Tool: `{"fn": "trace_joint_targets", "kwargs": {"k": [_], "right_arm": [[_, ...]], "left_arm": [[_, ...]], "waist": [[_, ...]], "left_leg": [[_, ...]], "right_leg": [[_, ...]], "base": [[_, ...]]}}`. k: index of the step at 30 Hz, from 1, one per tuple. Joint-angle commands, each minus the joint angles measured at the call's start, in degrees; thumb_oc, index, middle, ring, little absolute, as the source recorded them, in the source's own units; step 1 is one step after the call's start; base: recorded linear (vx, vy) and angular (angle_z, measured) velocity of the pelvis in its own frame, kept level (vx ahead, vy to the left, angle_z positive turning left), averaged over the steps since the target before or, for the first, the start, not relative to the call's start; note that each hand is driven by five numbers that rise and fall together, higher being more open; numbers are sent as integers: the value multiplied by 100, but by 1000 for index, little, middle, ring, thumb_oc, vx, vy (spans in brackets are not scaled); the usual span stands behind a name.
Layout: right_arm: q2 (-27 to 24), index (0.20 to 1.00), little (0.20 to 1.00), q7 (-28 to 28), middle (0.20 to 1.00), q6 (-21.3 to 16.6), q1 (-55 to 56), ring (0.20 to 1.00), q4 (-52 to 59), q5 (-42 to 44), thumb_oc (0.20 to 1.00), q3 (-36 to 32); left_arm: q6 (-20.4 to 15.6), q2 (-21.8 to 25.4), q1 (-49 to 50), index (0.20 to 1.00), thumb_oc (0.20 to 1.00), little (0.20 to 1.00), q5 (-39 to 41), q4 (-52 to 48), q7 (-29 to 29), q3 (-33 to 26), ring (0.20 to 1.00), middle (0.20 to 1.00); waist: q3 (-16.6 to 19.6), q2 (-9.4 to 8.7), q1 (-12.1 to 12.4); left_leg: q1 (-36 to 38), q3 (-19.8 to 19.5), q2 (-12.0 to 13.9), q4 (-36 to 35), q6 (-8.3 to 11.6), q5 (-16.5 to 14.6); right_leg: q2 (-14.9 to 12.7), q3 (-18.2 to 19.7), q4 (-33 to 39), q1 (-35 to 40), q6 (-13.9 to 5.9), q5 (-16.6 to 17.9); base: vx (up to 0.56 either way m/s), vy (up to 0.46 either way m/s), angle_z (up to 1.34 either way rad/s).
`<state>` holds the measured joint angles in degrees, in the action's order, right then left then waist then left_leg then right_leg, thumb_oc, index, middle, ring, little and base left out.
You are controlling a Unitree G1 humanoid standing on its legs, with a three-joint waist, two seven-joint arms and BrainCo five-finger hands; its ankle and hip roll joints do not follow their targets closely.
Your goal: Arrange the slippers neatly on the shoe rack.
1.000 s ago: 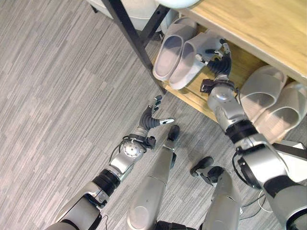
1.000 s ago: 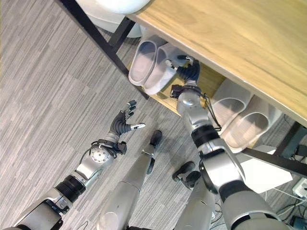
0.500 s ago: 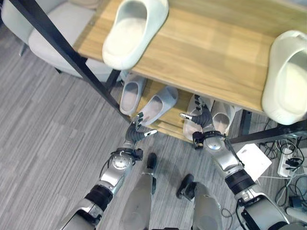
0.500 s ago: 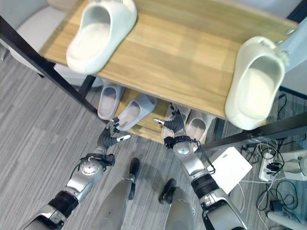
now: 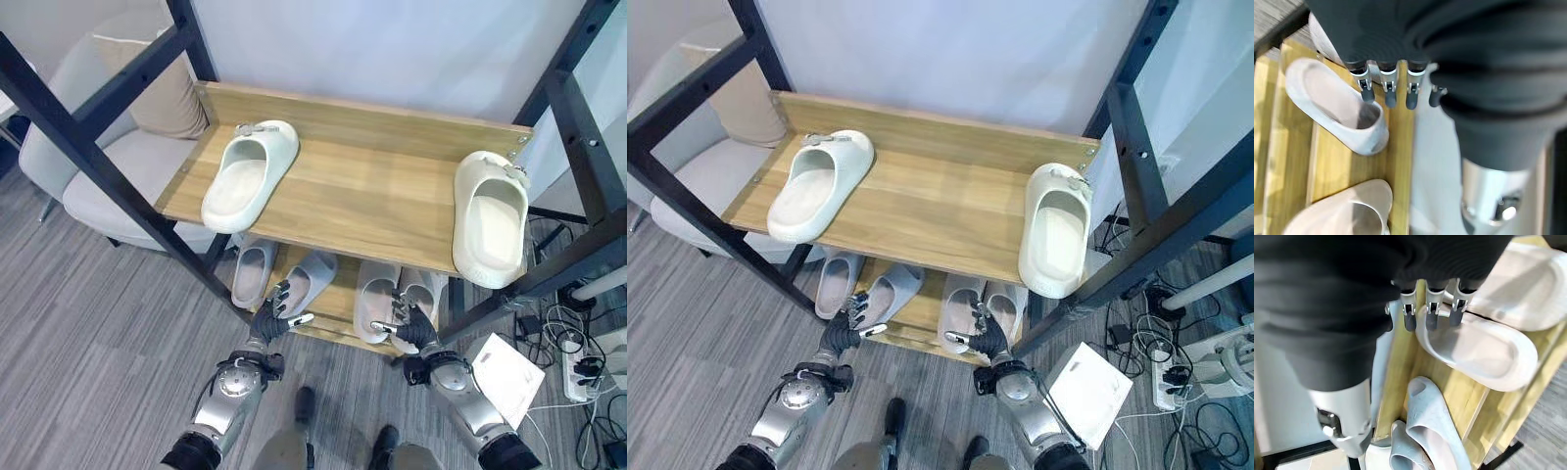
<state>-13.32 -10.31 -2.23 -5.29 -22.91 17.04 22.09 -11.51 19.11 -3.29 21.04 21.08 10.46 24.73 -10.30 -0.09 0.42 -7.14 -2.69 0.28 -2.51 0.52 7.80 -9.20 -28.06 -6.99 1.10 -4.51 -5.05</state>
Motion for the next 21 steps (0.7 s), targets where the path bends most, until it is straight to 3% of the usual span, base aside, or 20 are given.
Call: {"fn": "trace_joint_targets", "kwargs": {"k": [1,5,9,11,15,17,21], "right_arm": [[168,1000,1000,25,1000,-371,-694,1000,4,233,1000,219],[156,1000,1000,30,1000,-353,-902,1000,-6,187,1000,265],[-212,1000,1000,288,1000,-249,-631,1000,325,-373,1000,289],[-623,1000,1000,617,1000,-268,-83,1000,596,-769,1000,208],[-834,1000,1000,790,1000,-329,346,1000,624,-979,1000,82],[-971,1000,1000,940,1000,-418,734,1000,468,-1117,1000,-116],[-979,1000,1000,1078,1000,-436,982,1000,235,-1114,1000,-229]], "left_arm": [[-196,90,-317,1000,1000,1000,-257,-25,-43,-98,1000,1000],[-219,196,-349,1000,1000,1000,-231,-157,-118,-101,1000,1000],[-179,411,-254,1000,1000,1000,-323,-490,-433,-20,1000,1000],[-139,679,-218,1000,1000,1000,-807,-781,-906,244,1000,1000],[-123,906,-260,1000,1000,1000,-1348,-1007,-1265,568,1000,1000],[-219,1243,-540,1000,1000,1000,-1714,-1608,-1862,1137,1000,1000],[-269,1396,-1185,1000,1000,1000,-1098,-2649,-2411,1557,1000,1000]], "waist": [[-138,-72,43],[-14,-79,112],[149,-68,87],[216,-38,-29],[244,-11,-110],[306,45,-290],[349,83,-489]], "left_leg": [[514,160,-137,68,-94,-1285],[559,280,-102,-192,-57,-1155],[683,473,-77,-249,-48,-1165],[837,589,-70,-249,-56,-1230],[941,681,-51,-249,-55,-1272],[1080,810,-17,-249,-63,-1346],[1174,906,26,-249,-57,-1386]], "right_leg": [[-145,29,90,259,-200,-443],[-32,92,544,340,-238,-198],[42,246,874,481,-265,-37],[63,381,1006,602,-295,-8],[80,473,1043,661,-308,-21],[94,605,1063,725,-328,-29],[131,728,1112,756,-328,-30]], "base": [[0,-7,8],[-6,-3,-1],[-11,-10,-15],[16,-25,-30],[6,-33,-31],[18,-38,-23],[-10,-68,-36]]}}
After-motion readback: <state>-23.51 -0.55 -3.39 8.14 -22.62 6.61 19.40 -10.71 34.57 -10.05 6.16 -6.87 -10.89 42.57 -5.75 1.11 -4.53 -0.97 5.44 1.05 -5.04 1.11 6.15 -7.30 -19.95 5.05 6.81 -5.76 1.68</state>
